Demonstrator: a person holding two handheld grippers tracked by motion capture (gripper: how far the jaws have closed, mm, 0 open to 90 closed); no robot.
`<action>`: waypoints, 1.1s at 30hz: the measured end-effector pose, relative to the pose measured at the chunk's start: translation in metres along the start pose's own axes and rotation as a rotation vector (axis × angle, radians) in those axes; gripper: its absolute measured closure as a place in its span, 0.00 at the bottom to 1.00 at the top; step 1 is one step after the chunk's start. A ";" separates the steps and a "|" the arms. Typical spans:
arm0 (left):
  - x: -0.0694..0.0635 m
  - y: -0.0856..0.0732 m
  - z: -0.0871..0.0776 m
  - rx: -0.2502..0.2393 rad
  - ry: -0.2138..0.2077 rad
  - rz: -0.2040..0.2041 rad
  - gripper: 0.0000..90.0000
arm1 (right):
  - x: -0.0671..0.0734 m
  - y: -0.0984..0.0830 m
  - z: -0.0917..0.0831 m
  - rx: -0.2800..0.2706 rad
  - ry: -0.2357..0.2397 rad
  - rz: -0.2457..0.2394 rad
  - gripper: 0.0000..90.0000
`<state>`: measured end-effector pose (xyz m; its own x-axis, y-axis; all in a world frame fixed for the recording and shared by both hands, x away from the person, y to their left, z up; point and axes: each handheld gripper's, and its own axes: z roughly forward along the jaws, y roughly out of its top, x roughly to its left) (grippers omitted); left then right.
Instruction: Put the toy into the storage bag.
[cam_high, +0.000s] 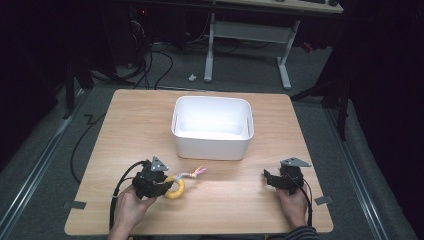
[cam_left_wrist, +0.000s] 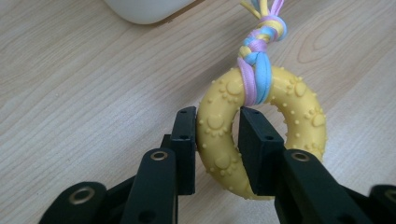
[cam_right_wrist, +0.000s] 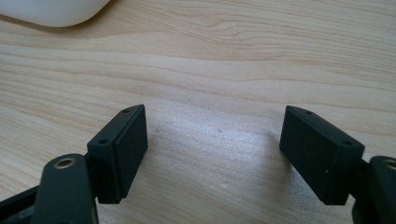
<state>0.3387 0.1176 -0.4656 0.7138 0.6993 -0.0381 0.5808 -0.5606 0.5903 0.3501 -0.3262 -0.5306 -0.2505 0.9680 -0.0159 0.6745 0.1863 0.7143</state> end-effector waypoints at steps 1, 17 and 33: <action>0.000 0.000 -0.002 0.000 0.000 0.007 0.76 | 0.000 0.000 0.000 0.000 0.000 0.000 0.26; -0.003 0.015 -0.034 -0.069 -0.057 0.015 0.76 | 0.000 0.000 0.000 0.000 0.001 -0.002 0.26; -0.008 0.035 -0.059 -0.094 -0.084 0.056 0.76 | 0.000 0.000 0.000 -0.001 0.001 -0.003 0.26</action>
<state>0.3299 0.1185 -0.3975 0.7769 0.6259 -0.0680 0.5022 -0.5511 0.6664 0.3499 -0.3261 -0.5306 -0.2532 0.9673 -0.0170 0.6731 0.1888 0.7150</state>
